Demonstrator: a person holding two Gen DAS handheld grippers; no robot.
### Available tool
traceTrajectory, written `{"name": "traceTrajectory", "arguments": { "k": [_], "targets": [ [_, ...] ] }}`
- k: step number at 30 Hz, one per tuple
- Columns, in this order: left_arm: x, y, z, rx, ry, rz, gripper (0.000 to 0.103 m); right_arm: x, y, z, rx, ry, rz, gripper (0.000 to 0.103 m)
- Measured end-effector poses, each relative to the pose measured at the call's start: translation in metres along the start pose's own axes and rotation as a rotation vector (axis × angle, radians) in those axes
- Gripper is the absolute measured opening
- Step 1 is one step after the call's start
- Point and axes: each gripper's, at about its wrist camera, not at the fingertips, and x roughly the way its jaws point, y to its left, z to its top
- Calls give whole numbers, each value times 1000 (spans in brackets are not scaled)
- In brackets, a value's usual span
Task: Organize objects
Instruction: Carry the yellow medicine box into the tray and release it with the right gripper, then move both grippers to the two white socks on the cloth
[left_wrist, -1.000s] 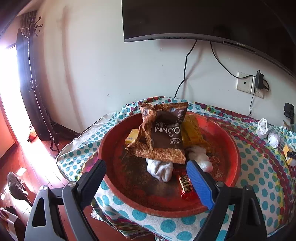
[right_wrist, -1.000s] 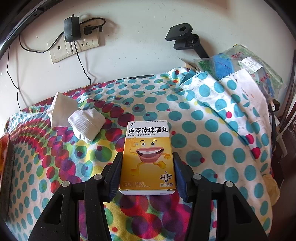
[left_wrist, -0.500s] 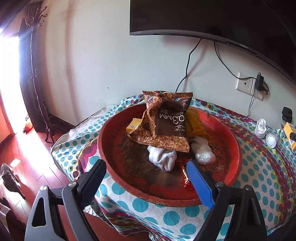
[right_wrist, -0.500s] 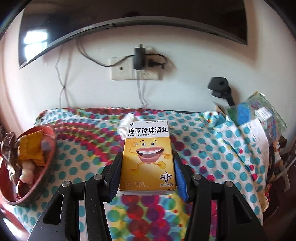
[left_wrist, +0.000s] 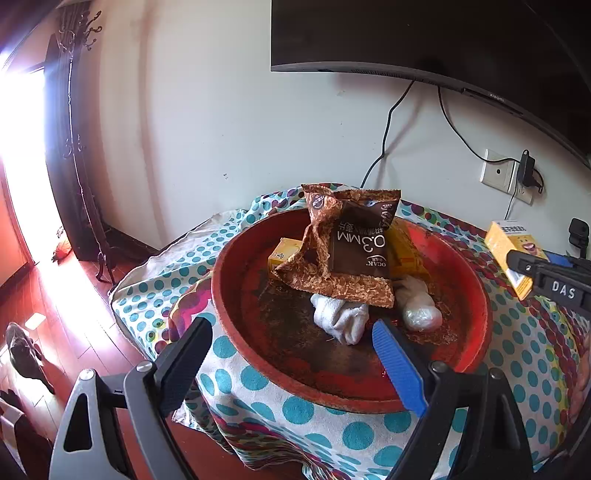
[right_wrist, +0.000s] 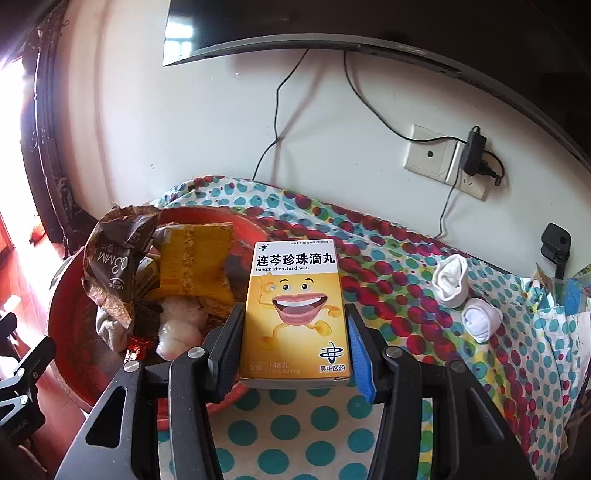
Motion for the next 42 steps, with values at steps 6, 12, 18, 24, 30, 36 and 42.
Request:
{"name": "traceTrajectory", "arguments": {
  "k": [6, 12, 18, 24, 30, 36, 42],
  "targets": [
    [3, 3, -1, -9, 10, 1, 91, 21, 37, -1, -49, 47, 30, 48],
    [7, 4, -3, -12, 18, 4, 91, 38, 43, -9, -50, 91, 32, 48],
    [9, 6, -3, -17, 20, 6, 91, 53, 49, -15, -42, 132, 38, 48],
    [11, 6, -3, -20, 25, 10, 91, 52, 56, -16, -56, 133, 57, 48],
    [8, 3, -3, -14, 16, 9, 91, 55, 68, -19, -38, 177, 156, 49],
    [9, 6, -5, -16, 12, 21, 91, 37, 69, -20, -33, 137, 243, 54],
    [8, 2, -6, -3, 6, 25, 91, 6, 16, -17, 23, 23, 113, 82]
  ]
}}
